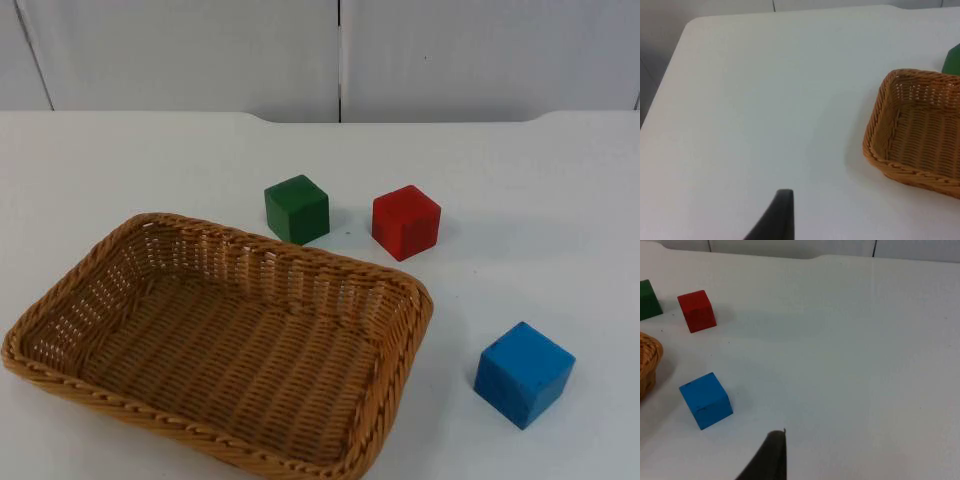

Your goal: Pick up one cube with each hand and place exactly two cubes into the same basket, leaving the remaining cube outside.

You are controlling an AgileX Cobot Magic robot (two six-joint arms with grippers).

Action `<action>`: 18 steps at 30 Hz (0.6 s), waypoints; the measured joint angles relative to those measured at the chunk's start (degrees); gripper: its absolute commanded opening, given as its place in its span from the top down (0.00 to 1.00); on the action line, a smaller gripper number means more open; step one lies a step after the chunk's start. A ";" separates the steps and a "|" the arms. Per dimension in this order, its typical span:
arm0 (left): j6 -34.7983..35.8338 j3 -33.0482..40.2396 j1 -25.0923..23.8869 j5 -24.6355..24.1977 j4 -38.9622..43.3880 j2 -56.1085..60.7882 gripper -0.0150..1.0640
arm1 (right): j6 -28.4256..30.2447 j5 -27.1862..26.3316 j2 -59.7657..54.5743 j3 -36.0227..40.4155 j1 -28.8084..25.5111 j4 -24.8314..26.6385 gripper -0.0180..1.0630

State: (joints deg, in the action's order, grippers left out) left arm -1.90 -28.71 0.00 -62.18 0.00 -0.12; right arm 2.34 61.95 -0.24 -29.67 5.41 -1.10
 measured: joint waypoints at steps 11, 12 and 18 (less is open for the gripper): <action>0.00 0.00 0.00 0.00 -1.02 0.00 0.01 | 0.00 0.00 0.00 -0.45 0.00 0.00 0.01; 0.00 0.00 0.00 0.00 -1.02 0.00 0.01 | 0.00 0.00 0.00 -0.45 0.00 0.00 0.01; 0.00 -1.06 0.00 0.00 -1.38 0.00 0.01 | 0.22 0.00 -2.70 -2.52 0.00 0.00 0.01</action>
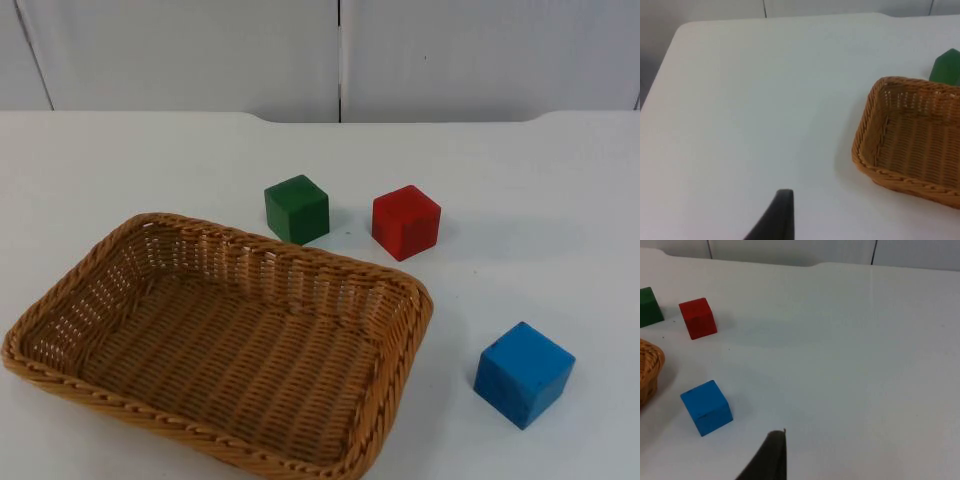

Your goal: Pick up one cube with each hand and place exactly two cubes into the same basket, leaving the remaining cube outside.

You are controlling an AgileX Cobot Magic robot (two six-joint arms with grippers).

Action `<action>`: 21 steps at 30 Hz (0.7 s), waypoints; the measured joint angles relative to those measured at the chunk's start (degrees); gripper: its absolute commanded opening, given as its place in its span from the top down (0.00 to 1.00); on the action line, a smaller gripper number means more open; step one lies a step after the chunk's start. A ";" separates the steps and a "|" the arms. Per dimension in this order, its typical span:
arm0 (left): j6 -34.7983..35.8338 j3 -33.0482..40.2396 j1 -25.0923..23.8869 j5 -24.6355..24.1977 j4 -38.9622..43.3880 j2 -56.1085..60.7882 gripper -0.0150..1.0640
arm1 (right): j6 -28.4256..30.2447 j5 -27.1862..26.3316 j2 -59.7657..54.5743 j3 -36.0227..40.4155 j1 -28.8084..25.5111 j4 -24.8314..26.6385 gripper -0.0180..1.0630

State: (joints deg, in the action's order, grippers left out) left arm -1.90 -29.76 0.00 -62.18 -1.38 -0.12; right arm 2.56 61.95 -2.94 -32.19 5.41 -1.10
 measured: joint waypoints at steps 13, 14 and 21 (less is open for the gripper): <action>0.00 -1.20 0.00 1.72 -1.59 -7.72 0.01 | 0.13 -0.33 -4.92 -3.29 0.00 0.00 0.01; 0.00 -1.20 0.00 2.14 -2.21 -9.04 0.01 | 0.13 -0.33 -5.79 -3.54 0.00 0.11 0.01; -0.87 -1.29 0.00 4.15 -4.64 -12.73 0.01 | 0.13 -0.45 -11.87 -3.78 0.00 1.10 0.01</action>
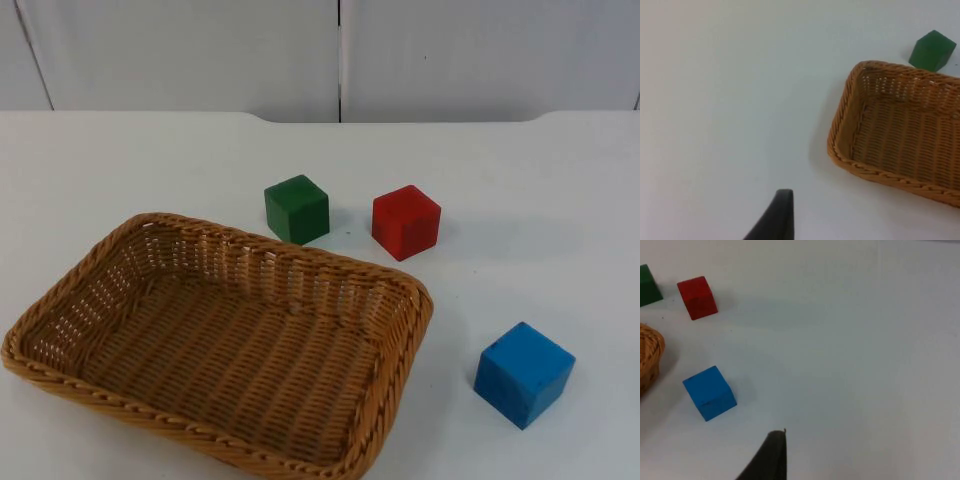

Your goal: Pick up one cube with each hand and place exactly two cubes into the same basket, leaving the remaining cube outside.

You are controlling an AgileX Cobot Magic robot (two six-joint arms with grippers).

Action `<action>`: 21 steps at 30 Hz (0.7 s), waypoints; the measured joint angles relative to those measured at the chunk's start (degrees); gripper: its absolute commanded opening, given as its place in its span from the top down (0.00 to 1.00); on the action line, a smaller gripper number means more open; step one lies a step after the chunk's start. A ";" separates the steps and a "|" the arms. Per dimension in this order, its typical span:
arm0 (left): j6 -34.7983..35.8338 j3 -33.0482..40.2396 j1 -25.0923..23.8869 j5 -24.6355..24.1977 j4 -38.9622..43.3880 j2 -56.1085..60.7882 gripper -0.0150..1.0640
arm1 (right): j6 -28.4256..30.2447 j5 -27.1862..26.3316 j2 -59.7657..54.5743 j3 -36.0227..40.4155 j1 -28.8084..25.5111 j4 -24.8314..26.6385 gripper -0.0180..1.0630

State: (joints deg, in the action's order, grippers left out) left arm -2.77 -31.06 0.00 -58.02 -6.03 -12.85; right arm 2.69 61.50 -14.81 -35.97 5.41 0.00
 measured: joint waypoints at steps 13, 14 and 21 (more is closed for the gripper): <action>-4.33 0.00 0.00 6.54 -5.25 -11.06 0.01 | 2.02 -0.99 -13.59 0.00 0.00 3.44 0.01; -5.04 0.00 0.00 7.52 -5.88 -12.23 0.01 | 2.02 -1.30 -14.61 0.00 0.00 3.44 0.01; -8.27 -0.71 0.00 9.79 -8.77 -17.78 0.01 | 2.52 -3.15 -18.75 -0.24 0.00 3.44 0.01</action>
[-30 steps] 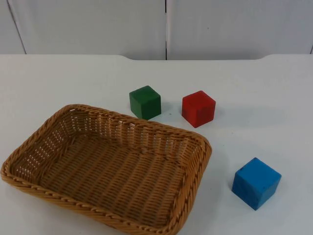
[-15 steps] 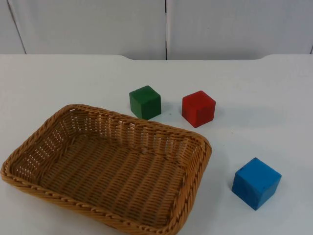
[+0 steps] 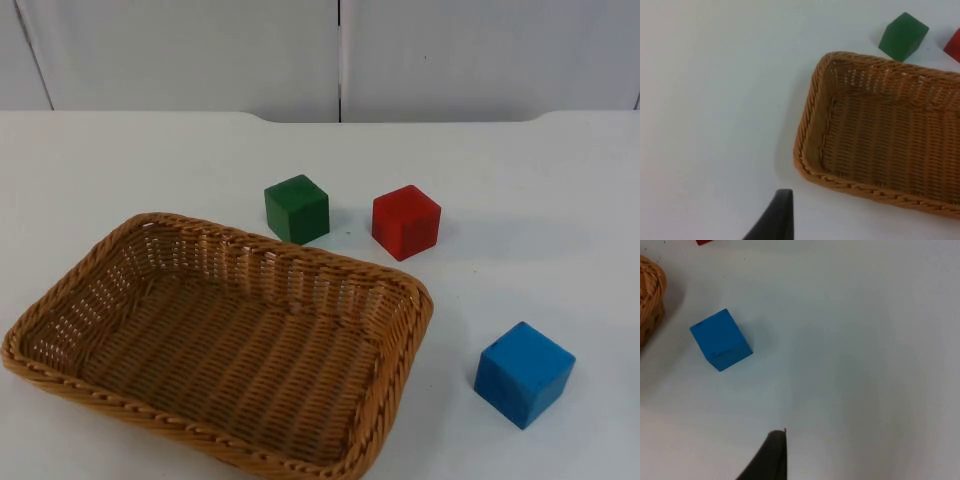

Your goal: Pick up one cube with each hand and place exactly two cubes into the same basket, leaving the remaining cube outside.

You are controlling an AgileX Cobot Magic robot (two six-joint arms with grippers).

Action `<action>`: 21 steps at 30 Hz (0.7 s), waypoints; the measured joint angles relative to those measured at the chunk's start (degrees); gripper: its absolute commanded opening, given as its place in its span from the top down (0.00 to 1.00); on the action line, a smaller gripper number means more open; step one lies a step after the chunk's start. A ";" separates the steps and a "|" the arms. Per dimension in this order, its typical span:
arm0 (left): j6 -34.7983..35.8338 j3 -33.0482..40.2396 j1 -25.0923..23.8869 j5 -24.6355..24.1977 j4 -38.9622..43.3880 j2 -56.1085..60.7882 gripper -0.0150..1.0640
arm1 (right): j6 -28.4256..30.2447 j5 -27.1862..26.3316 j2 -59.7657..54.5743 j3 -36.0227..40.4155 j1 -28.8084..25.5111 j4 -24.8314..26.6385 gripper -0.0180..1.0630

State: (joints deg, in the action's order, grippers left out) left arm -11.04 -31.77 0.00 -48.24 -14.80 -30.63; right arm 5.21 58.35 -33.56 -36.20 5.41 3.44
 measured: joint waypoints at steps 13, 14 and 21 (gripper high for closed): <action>-3.93 -11.62 0.00 0.67 -1.01 -15.00 0.01 | 2.25 -1.44 -11.94 -6.21 0.00 0.00 0.01; -4.46 -12.30 0.00 0.67 -1.40 -16.52 0.01 | 2.51 -1.43 -12.97 -6.53 0.00 0.00 0.01; -8.40 -16.80 0.00 0.67 -4.34 -24.56 0.01 | 4.02 -2.45 -18.94 -7.13 0.00 0.00 0.01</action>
State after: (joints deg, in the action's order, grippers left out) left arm -19.44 -48.57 0.00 -47.57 -19.13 -55.20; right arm 9.24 55.90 -52.50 -43.33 5.41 3.44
